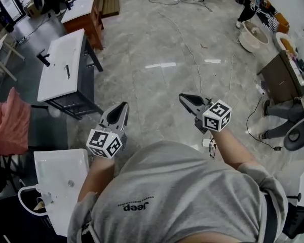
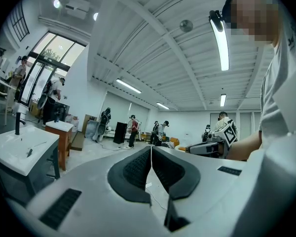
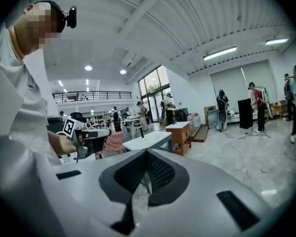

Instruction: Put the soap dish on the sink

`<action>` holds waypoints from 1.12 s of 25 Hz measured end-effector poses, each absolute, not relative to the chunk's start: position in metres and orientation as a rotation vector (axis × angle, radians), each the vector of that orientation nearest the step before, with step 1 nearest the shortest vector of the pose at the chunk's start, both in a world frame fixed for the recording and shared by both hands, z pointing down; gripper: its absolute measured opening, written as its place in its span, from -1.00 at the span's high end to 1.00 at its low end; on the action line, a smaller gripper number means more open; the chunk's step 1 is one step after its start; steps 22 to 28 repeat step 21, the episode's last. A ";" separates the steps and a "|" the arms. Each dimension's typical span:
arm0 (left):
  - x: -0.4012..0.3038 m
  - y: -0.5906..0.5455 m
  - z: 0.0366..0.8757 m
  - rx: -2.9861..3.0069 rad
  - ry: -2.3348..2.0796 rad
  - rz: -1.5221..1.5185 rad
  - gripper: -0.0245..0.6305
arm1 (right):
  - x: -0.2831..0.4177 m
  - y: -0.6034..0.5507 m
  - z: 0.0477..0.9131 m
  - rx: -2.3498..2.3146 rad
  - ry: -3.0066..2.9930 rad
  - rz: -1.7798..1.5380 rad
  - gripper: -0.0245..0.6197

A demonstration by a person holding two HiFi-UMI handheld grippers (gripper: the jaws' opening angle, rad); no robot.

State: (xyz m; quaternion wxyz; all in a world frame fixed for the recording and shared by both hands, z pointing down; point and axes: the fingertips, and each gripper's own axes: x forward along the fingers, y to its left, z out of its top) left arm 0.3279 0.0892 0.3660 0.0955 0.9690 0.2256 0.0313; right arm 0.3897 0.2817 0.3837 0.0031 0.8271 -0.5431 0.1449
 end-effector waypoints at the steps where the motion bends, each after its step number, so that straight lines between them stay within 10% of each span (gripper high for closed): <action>1: 0.328 0.089 0.366 2.873 0.667 0.092 0.86 | 0.390 0.282 0.384 2.592 -1.703 0.453 0.75; 28: 0.323 0.080 0.362 2.886 0.631 0.079 0.86 | 0.393 0.273 0.379 2.549 -1.734 0.441 0.75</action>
